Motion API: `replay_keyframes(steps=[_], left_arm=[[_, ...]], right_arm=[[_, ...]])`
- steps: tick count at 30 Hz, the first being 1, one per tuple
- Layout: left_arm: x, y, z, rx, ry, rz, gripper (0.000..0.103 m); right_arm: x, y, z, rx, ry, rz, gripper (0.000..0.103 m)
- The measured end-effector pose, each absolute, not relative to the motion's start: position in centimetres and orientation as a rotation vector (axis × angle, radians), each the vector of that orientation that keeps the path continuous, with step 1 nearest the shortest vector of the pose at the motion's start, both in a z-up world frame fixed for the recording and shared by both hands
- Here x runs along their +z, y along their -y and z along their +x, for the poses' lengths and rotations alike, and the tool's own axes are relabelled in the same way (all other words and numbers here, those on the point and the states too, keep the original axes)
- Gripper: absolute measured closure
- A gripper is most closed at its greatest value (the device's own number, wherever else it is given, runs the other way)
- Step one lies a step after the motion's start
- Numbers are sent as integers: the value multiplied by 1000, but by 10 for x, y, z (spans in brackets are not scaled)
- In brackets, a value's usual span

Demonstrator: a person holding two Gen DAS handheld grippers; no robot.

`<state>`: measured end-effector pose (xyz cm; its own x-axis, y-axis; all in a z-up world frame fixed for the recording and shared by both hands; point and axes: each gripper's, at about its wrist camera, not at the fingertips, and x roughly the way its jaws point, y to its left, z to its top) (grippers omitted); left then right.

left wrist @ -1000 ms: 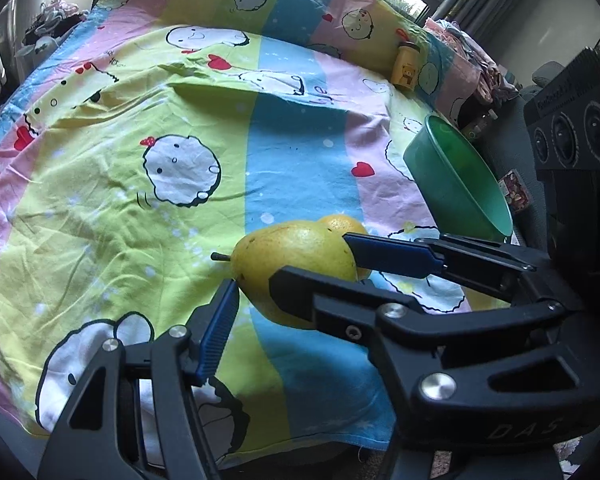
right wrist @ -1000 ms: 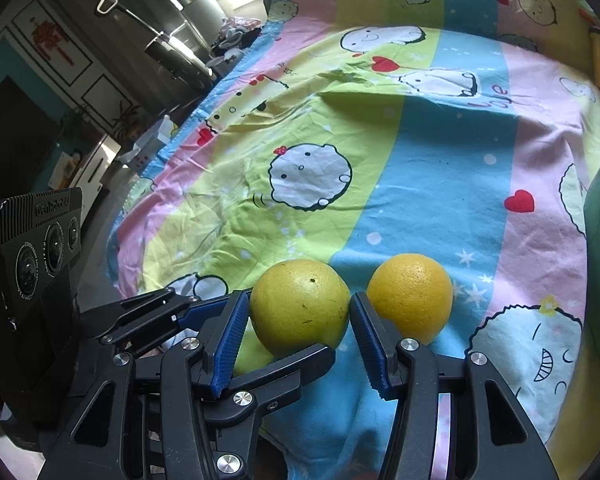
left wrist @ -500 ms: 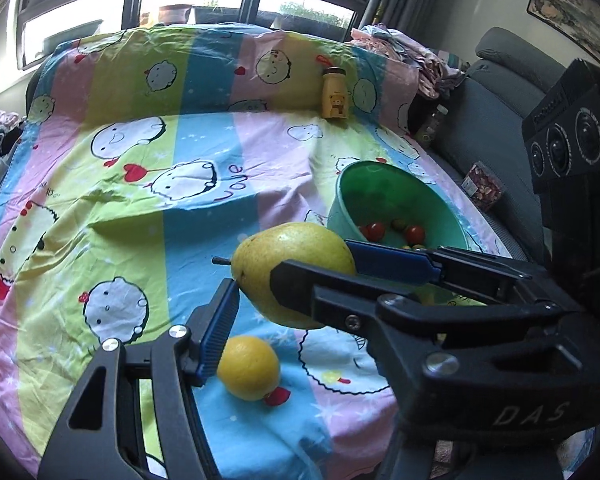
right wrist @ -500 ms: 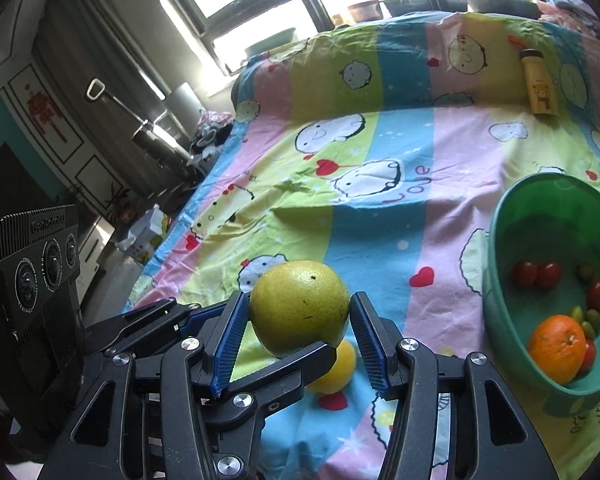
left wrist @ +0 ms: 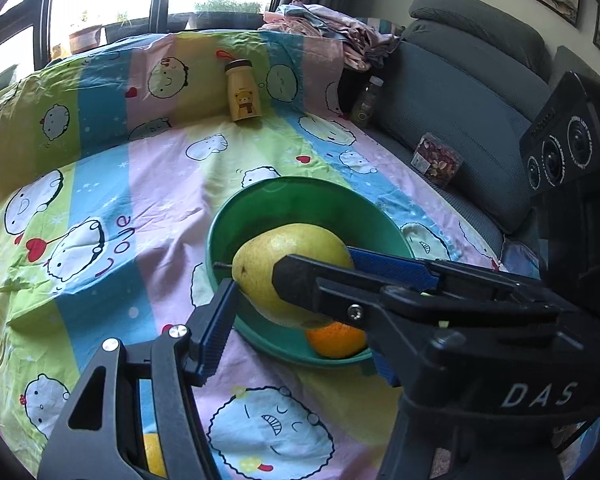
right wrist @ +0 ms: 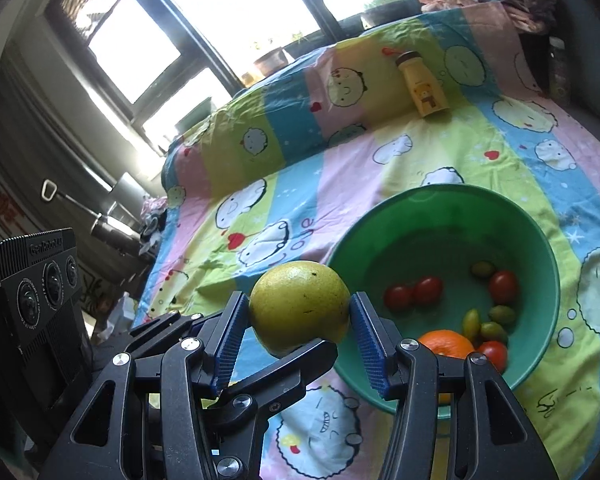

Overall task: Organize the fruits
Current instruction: 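Lift the pear with both grippers and carry it over the basin, then open both grippers to release the pear into the basin, then move both open grippers toward the yellow citrus on the sheet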

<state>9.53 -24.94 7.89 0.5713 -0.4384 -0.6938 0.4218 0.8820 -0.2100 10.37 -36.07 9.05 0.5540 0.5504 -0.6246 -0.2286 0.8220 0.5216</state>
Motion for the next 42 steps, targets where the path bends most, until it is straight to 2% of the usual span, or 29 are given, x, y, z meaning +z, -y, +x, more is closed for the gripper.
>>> replay_keyframes(steps=[10, 24, 31, 34, 39, 42], left_arm=[[62, 285, 117, -548, -870, -9, 44], [39, 293, 126, -582, -946, -55, 49], [56, 258, 109, -538, -929, -123, 45], [62, 236, 94, -473, -904, -124, 37], [62, 196, 71, -356, -912, -124, 36], [65, 165, 59, -338, -900, -218, 35]], right_arm=[[65, 401, 120, 390, -937, 513, 47], [41, 403, 133, 250, -1041, 525, 47], [56, 385, 129, 275, -1006, 481, 47], [61, 371, 127, 329, -999, 475, 47], [69, 337, 120, 427, -1006, 407, 47], [74, 318, 112, 495, -1005, 366, 47]])
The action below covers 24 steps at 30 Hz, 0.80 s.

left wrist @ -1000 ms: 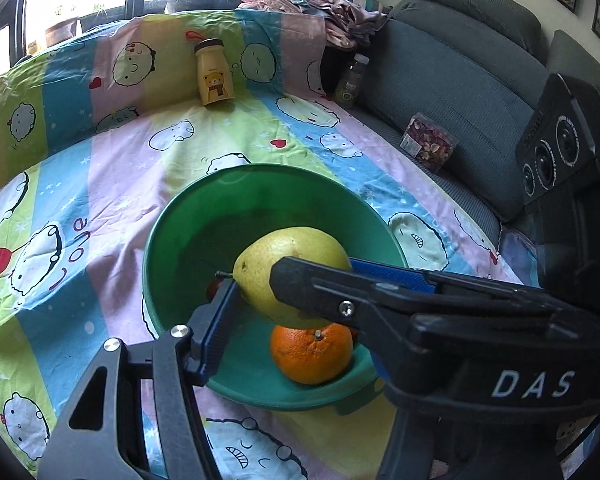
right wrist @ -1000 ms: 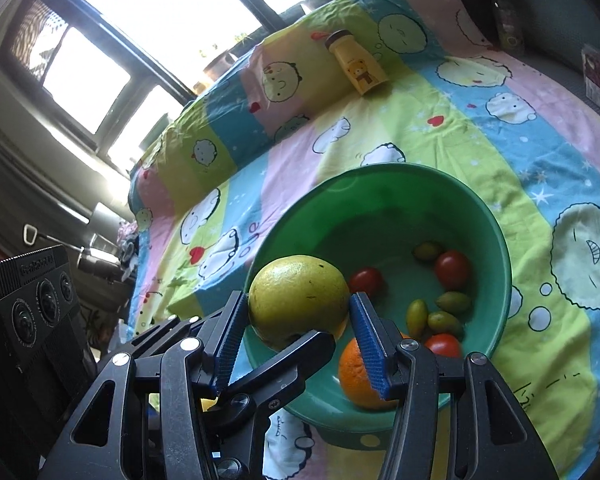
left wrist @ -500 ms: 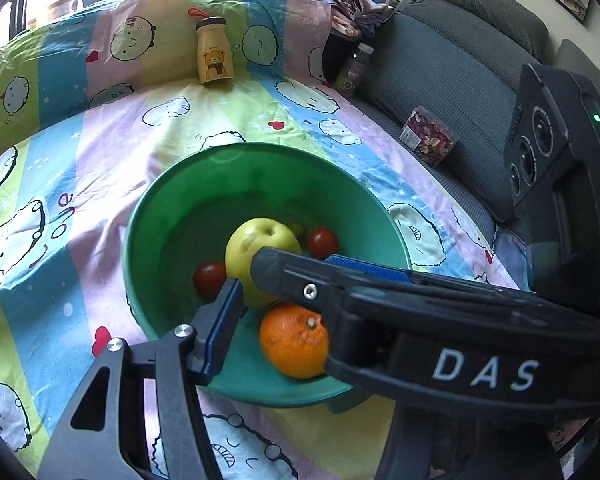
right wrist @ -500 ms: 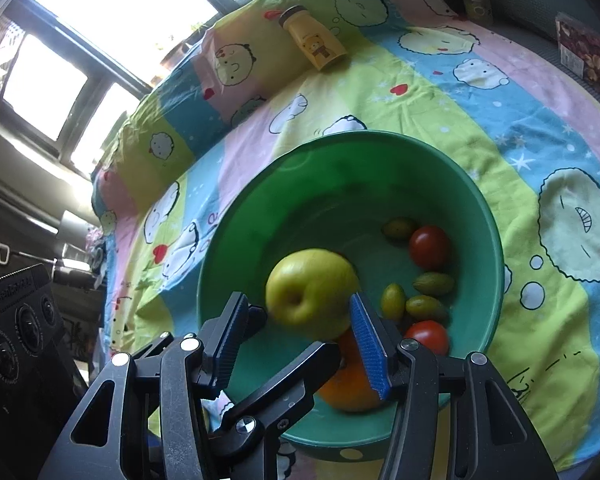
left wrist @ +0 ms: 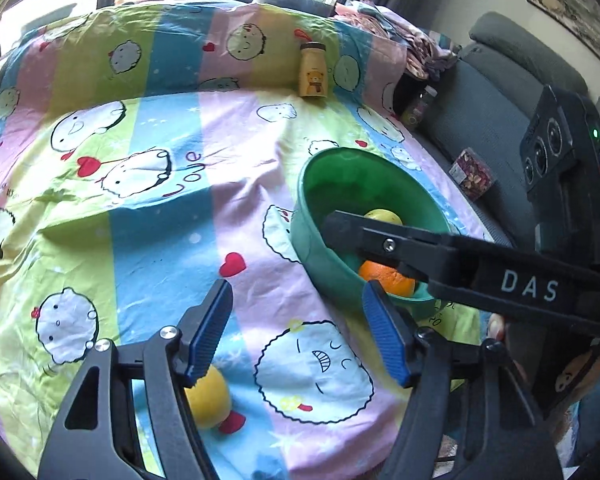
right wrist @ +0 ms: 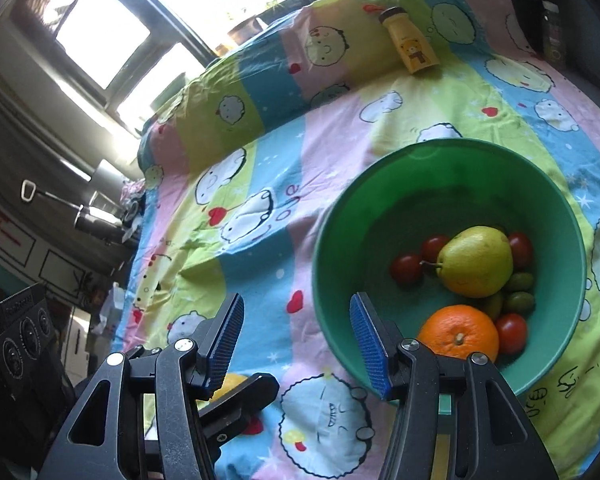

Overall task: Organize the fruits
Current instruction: 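Move both open grippers toward the yellow citrus on the sheet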

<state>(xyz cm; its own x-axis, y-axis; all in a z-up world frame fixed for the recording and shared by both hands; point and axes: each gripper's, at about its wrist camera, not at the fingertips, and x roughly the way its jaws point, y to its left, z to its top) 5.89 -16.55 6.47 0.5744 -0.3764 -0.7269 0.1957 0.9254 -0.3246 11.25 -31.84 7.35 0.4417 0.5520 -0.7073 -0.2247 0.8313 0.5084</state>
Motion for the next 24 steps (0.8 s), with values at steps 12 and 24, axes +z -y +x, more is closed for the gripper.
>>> replay_keyframes(steps=[12, 24], left_arm=[[72, 91, 7, -213, -845, -371, 24], [42, 73, -12, -146, -894, -400, 23]], right_arm=[[74, 276, 89, 636, -1034, 261, 31], [58, 261, 86, 635, -1104, 214, 31]])
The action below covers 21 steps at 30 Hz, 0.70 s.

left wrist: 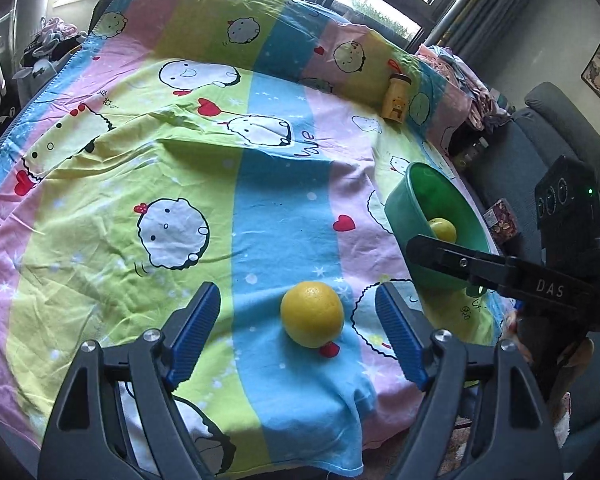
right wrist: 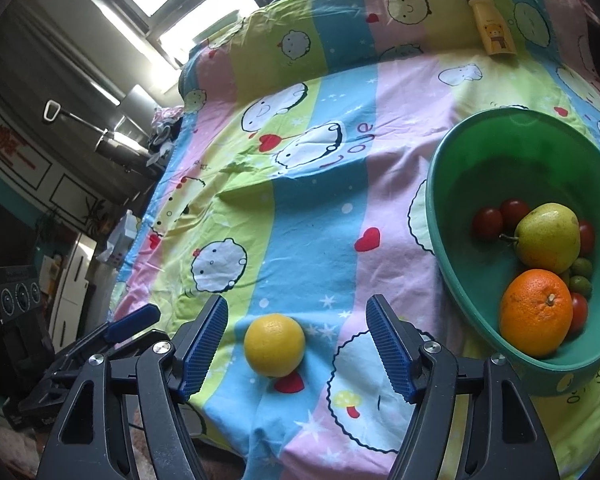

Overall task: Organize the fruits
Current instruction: 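Move both open grippers toward the yellow citrus on the sheet, then close the left gripper on the yellow citrus while the right gripper clamps it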

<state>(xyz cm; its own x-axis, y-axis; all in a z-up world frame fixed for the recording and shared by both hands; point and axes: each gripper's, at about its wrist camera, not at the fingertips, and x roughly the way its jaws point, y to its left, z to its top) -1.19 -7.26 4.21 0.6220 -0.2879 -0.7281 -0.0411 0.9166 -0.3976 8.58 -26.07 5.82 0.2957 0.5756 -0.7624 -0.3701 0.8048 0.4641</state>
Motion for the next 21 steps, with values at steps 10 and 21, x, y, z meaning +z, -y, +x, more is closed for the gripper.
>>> replay_keyframes(steps=[10, 21], left_arm=[[17, 70, -13, -128, -946, -432, 23], [5, 83, -8, -171, -980, -436, 23]], right_arm=[[53, 242, 83, 684, -1131, 199, 31], [37, 216, 84, 763, -1204, 202, 31]])
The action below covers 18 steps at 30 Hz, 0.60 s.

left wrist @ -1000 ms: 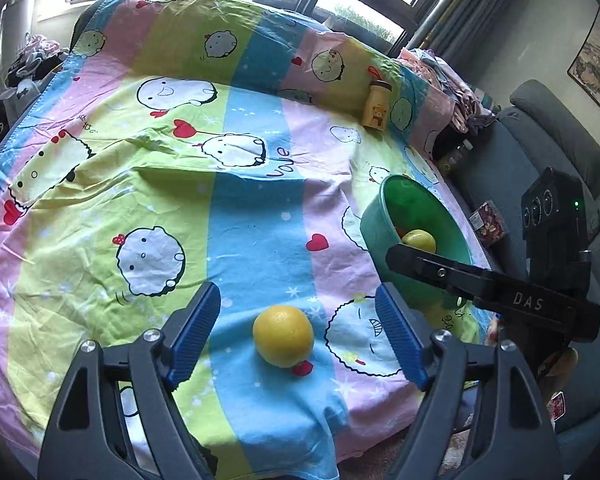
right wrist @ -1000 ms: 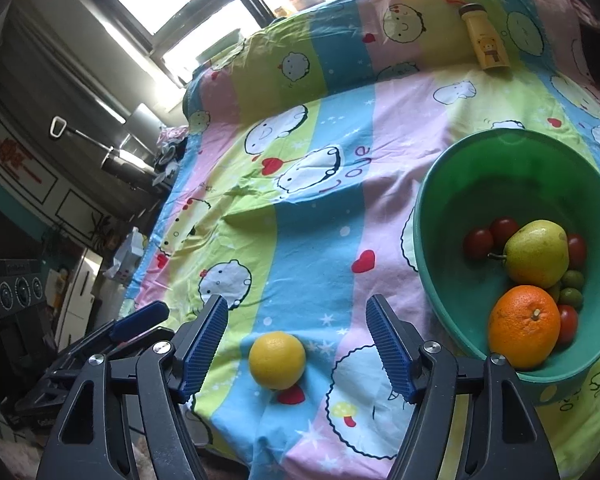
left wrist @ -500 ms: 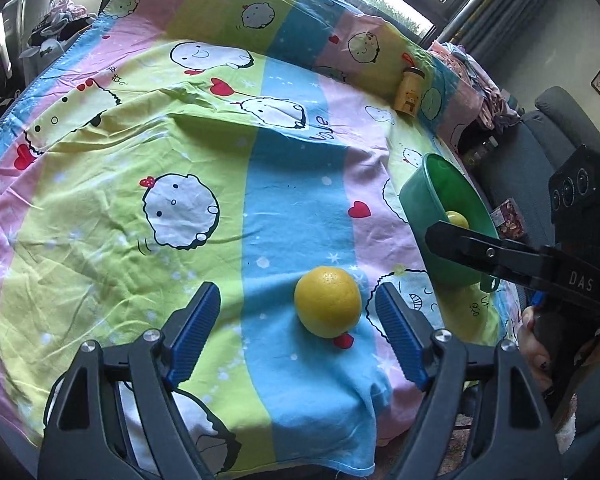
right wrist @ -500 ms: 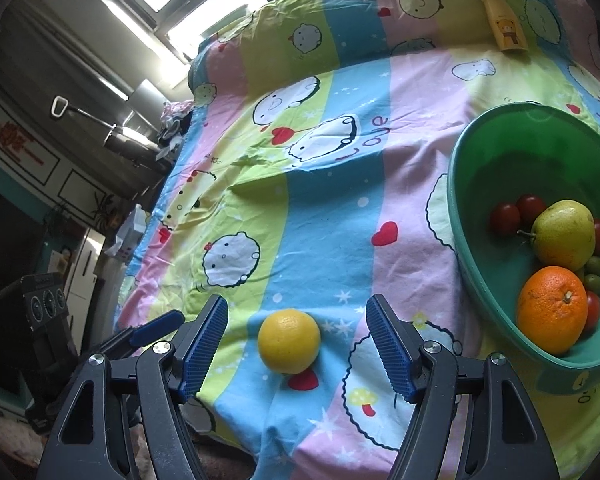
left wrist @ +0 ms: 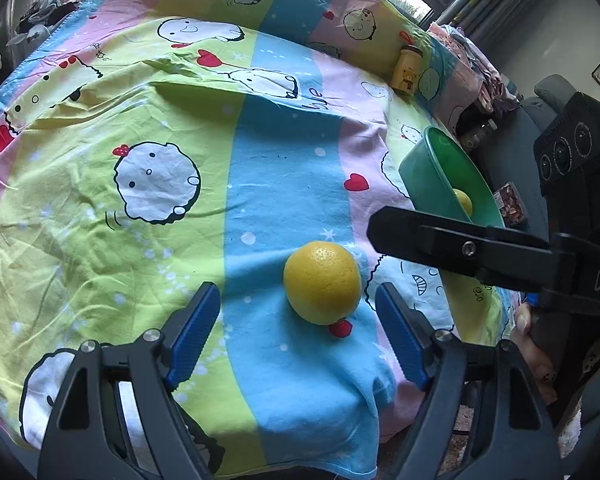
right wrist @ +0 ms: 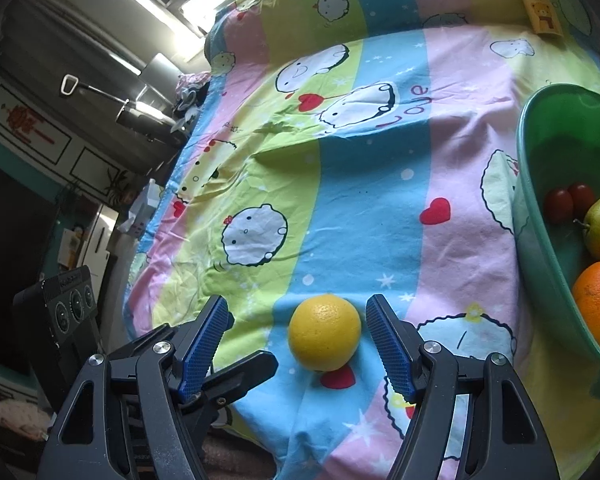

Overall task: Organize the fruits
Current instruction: 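Close the left gripper on the yellow citrus while the right gripper clamps it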

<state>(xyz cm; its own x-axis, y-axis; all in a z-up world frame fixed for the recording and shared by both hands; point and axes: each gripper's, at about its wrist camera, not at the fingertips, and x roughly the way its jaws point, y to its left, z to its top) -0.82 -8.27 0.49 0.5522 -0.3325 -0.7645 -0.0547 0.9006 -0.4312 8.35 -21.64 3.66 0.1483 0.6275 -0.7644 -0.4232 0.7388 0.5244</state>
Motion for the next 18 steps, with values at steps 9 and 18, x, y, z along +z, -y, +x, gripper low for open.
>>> replay_keyframes(steps=[9, 18], left_arm=[[-4, 95, -2, -188, -1008, -423, 23], [-7, 105, 3, -189, -1021, -393, 24]], right_arm=[[22, 210, 84, 772, -1255, 201, 31], [11, 204, 87, 764, -1282, 187, 31]])
